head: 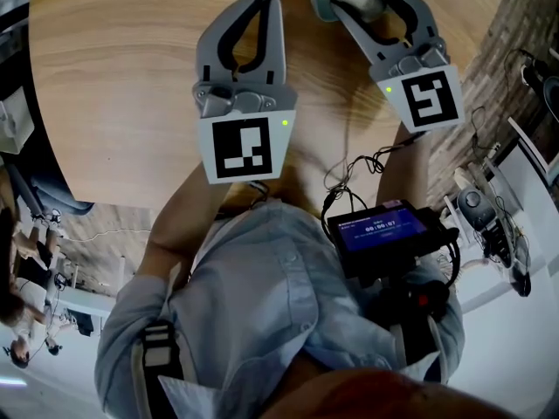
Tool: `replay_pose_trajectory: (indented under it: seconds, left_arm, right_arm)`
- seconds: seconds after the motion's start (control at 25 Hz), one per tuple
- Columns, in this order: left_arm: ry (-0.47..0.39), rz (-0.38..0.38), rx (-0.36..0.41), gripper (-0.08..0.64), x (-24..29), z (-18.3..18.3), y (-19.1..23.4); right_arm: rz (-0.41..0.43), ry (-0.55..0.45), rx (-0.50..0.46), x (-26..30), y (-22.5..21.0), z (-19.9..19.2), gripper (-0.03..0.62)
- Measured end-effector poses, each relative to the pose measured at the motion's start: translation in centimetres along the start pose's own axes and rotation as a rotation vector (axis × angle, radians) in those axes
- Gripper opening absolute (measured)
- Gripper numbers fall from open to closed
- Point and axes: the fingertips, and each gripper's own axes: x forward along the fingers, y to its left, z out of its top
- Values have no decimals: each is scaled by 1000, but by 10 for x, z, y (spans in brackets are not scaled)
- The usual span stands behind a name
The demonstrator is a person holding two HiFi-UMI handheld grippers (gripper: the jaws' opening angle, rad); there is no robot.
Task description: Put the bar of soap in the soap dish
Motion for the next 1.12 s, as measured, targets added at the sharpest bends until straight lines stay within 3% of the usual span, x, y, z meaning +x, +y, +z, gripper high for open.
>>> replay_pose_trajectory:
  seconds: [0.16,0.28,0.56,0.76,1.0,1.12]
  left_arm:
    - [1,2,-4,6,0,1,0]
    - [2,4,-3,6,0,0,1]
    - [2,-1,-10,6,-2,-3,0]
    - [-4,-4,0,6,-1,-5,1]
    - [-24,-23,8,6,5,-1,4]
    - [-39,-25,-3,6,6,-1,8]
  right_arm:
    - [30,2,1,2,3,0,219]
    - [36,-16,36,-1,3,3,262]
    - [-47,0,69,-21,-8,-7,264]
    - [-64,-49,118,-25,-8,-6,261]
    - [-55,-56,192,-27,2,-14,259]
    - [-73,-117,284,-29,7,-10,243]
